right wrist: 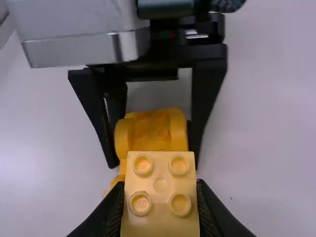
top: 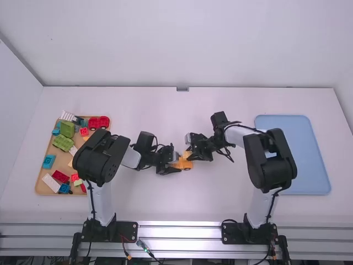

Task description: Assemble lego blocks to make yellow taxi

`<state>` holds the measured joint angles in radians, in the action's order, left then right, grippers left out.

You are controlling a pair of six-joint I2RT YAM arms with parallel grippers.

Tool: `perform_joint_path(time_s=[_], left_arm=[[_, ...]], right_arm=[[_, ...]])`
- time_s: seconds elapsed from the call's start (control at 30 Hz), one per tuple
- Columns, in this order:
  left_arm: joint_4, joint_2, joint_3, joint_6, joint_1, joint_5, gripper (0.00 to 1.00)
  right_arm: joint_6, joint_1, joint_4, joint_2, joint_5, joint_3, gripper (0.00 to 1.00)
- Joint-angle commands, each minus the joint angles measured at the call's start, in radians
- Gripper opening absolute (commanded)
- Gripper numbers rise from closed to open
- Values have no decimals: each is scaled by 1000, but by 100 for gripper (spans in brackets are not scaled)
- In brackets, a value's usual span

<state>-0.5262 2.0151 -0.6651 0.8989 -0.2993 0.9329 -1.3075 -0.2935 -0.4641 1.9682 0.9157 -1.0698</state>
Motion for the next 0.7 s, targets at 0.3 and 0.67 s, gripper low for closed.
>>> perform_joint_path(time_s=[0.3, 0.67], left_arm=[[107, 32, -67, 79, -4, -32, 54], [164, 32, -70, 129, -4, -33, 56]], right_arm=[[134, -40, 203, -88, -74, 114, 5], [134, -33, 291, -85, -48, 192, 2]])
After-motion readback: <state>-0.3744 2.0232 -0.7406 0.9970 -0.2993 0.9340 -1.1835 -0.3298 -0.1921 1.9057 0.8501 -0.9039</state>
